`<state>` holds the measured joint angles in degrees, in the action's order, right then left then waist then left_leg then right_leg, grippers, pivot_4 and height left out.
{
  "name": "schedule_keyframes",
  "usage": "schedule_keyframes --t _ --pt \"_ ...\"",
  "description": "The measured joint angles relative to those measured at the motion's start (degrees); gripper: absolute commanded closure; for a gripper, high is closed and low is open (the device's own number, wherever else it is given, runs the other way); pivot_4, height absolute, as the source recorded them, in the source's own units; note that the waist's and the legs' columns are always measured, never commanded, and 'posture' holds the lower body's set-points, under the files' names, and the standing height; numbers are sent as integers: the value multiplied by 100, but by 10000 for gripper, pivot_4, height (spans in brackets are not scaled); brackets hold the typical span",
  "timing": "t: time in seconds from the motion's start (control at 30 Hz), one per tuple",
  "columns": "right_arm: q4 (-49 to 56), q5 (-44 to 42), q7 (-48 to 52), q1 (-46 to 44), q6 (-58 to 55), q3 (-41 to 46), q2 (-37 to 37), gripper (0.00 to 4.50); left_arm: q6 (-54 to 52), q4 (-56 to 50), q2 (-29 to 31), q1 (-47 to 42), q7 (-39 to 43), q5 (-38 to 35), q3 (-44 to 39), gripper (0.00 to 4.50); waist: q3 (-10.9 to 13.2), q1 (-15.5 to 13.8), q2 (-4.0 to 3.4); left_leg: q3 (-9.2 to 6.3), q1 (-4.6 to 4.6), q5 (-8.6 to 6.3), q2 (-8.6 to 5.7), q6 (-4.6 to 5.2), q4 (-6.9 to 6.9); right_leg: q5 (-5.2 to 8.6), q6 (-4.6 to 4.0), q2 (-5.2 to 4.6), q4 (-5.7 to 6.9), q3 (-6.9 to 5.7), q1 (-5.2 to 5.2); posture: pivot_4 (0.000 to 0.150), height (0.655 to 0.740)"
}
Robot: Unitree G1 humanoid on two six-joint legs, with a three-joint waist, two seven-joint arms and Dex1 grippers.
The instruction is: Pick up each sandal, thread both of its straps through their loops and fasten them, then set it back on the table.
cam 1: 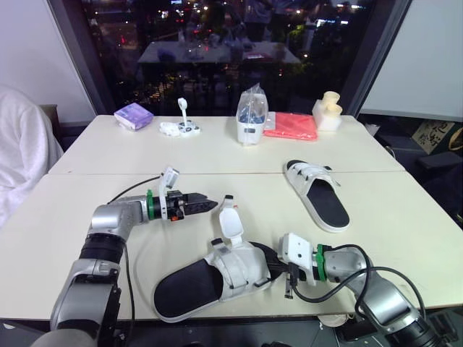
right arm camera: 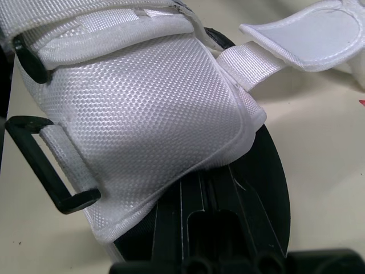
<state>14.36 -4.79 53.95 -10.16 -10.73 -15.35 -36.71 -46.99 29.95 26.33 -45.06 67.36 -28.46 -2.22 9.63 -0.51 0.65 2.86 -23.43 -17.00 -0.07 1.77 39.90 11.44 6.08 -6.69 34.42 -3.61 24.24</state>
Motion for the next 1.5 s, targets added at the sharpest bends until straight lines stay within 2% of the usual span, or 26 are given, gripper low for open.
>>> schedule_keyframes --t 0.1,0.37,0.63,0.9,1.07,1.5 --pt "-19 4 3 -8 20 -1 0 45000 -462 116 -50 -12 3 -92 10 541 0 -4 1 0 0 0 0 0 0 0 0 1 0 0 0 1500 7400" --pt "-55 5 11 -24 51 3 0 45000 -894 232 -249 -25 -46 -77 259 541 0 -9 1 -1 1 1 0 -1 0 5 -9 1 0 1 -1 1500 7400" --pt "-1 6 -11 5 15 1 0 45000 -835 866 -906 -381 -398 -71 236 541 1 -9 3 -1 0 1 0 -1 1 6 -11 1 0 1 0 1500 7400" --pt "59 8 -54 49 -24 11 -18 45000 -849 887 -990 -537 -522 -105 -111 541 2 -13 3 -2 0 1 1 -1 1 6 -11 0 -2 1 1 1500 7400" --pt "61 8 -68 53 -17 10 -27 45000 -829 923 -1288 -698 -768 -217 -351 541 2 -17 4 -3 0 1 0 -1 1 5 -8 0 -2 1 0 1500 7400" --pt "60 14 -68 40 -10 -4 -32 45000 -865 1085 -1543 -839 -1052 -266 -399 541 3 -16 5 -2 0 1 -1 -1 0 3 -5 0 -2 1 -1 1500 7400"
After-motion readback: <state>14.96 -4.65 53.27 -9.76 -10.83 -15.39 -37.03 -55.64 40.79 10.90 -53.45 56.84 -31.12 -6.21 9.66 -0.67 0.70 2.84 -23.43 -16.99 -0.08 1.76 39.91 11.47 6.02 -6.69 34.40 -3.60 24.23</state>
